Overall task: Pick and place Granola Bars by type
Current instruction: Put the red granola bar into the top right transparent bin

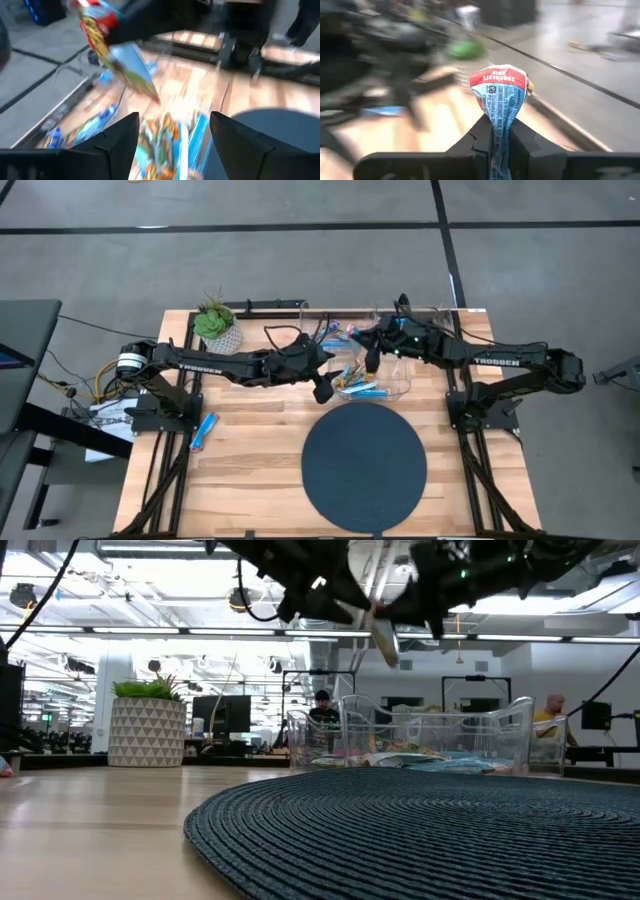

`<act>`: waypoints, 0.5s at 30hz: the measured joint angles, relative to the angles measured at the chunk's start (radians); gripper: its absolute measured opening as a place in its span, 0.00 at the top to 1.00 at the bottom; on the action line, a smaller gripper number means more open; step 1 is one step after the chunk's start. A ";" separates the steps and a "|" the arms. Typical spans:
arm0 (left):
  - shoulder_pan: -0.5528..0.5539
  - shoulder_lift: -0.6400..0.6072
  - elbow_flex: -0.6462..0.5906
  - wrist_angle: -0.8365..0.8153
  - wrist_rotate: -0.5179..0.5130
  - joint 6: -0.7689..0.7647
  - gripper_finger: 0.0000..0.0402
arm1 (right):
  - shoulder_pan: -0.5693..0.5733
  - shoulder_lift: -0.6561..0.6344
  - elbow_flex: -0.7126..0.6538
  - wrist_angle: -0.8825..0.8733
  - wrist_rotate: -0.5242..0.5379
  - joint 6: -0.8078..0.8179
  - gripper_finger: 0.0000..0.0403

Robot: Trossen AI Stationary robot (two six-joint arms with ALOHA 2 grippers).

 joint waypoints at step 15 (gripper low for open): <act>-0.066 0.000 0.000 -0.550 0.012 -0.182 0.41 | -0.260 0.000 0.000 -0.363 0.400 -0.061 0.93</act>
